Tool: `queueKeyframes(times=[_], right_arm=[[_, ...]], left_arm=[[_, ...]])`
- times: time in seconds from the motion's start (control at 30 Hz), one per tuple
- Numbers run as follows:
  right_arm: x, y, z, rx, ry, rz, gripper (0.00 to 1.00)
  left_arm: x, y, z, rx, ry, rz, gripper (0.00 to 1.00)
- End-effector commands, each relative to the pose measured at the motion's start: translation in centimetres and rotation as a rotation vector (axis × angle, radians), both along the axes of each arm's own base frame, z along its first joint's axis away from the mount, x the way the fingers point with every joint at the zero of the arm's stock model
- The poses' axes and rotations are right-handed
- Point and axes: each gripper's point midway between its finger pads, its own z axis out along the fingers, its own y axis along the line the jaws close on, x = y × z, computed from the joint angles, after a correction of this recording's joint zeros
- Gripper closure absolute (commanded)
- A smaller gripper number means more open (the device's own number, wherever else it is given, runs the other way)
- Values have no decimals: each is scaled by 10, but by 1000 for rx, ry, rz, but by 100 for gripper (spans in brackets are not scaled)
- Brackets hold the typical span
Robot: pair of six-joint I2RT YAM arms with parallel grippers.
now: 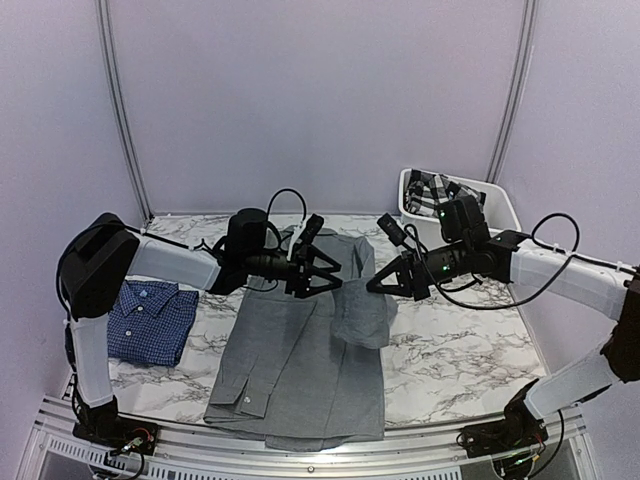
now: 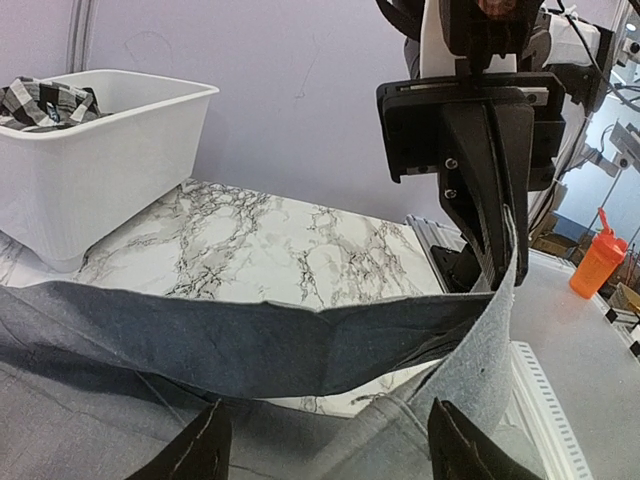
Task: Fold and stack the long sleeve shirts
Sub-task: Pass from the right arm to the left
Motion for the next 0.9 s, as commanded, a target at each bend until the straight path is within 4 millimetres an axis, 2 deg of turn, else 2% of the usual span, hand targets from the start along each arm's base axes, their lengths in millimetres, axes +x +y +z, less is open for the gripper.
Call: queueKeyframes(times=[0.0,0.37,0.73,0.87], right_arm=[[1,4,13,-2,-43,20,100],[5,4,12,-20,-50,3,100],[10,-1,10,-47,-75,-44,100],[9,-2,13,-43,-79,-46,100]], left_arm=[[0,-7,8,-36,-71,-31,30],[-25,-19,-8,-15,-52,-88,31],[-20,-8,-16,23,-53,11,45],[-14,-6,-21,42,-60,54,45]])
